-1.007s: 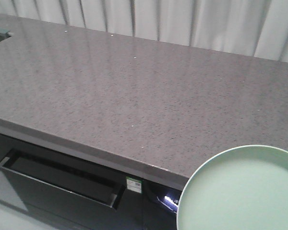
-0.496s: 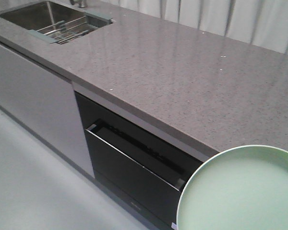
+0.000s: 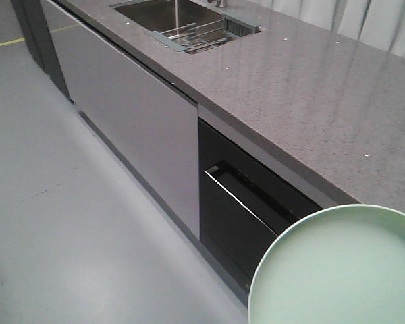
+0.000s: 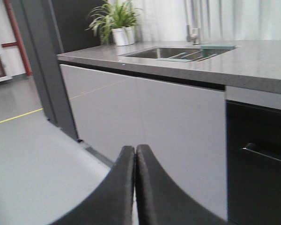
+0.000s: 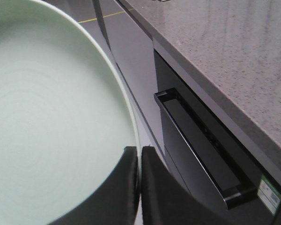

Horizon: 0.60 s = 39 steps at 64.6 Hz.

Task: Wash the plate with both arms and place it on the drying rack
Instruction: 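Drive the base away from the counter holding the plate in the right gripper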

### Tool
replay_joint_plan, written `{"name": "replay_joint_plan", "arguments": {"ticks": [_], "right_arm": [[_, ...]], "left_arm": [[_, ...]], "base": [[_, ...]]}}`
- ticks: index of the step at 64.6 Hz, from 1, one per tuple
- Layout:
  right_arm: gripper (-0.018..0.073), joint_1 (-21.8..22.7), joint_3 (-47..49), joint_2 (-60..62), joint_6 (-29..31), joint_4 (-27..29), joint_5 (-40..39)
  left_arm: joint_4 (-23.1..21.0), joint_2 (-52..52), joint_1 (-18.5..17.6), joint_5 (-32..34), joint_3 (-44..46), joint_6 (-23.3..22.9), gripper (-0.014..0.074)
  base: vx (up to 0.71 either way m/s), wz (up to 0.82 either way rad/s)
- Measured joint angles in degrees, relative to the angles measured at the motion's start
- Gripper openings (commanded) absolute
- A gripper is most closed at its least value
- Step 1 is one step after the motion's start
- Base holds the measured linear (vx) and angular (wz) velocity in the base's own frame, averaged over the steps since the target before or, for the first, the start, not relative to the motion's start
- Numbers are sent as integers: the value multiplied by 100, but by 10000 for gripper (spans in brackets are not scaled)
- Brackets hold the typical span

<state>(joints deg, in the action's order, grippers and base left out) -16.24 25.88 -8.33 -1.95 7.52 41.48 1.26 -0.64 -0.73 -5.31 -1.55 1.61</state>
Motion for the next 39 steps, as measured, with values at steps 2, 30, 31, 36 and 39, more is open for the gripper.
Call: {"name": "replay_joint_plan", "arguments": {"ticks": [2, 30, 31, 36, 39], "right_arm": [[-2, 0, 0, 0, 0, 0, 0], [-2, 0, 0, 0, 0, 0, 0], [-2, 0, 0, 0, 0, 0, 0], [-2, 0, 0, 0, 0, 0, 0], [-2, 0, 0, 0, 0, 0, 0]], "left_arm": [[0, 0, 0, 0, 0, 0, -6], [0, 0, 0, 0, 0, 0, -6], [0, 0, 0, 0, 0, 0, -6], [0, 0, 0, 0, 0, 0, -6], [0, 0, 0, 0, 0, 0, -6]], "base": [[0, 42], [3, 46], [7, 50], [7, 50], [8, 51]]}}
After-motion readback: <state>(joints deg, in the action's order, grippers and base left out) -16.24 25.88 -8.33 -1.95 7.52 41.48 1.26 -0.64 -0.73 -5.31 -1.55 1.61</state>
